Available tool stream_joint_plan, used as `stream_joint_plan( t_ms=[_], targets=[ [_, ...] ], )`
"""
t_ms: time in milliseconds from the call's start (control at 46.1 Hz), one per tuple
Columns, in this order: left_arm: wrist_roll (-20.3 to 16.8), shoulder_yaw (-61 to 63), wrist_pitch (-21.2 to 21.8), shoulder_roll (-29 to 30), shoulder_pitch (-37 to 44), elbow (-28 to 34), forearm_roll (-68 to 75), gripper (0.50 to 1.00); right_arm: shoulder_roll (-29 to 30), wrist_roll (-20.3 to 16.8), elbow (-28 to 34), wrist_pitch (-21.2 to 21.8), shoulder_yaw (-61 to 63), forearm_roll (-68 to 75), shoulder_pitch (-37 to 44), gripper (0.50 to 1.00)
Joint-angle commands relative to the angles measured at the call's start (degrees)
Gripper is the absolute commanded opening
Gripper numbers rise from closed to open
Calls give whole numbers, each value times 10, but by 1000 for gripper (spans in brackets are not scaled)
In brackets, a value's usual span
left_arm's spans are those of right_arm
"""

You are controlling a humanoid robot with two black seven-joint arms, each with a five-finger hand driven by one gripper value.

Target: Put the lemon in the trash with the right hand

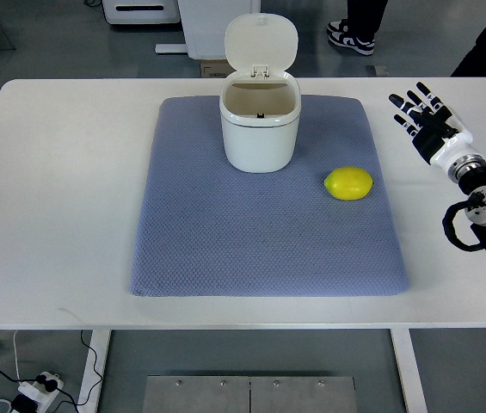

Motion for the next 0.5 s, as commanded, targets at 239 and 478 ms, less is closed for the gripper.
stream_joint_plan(
  t_ms=[239, 478],
  targets=[
    [1, -2, 0, 0, 0, 1, 0, 1000, -1, 0, 0, 0, 0, 0, 0, 1000],
    [0, -2, 0, 0, 1, 1, -1, 1000, -1, 0, 0, 1, 0, 0, 0, 1000]
  ],
)
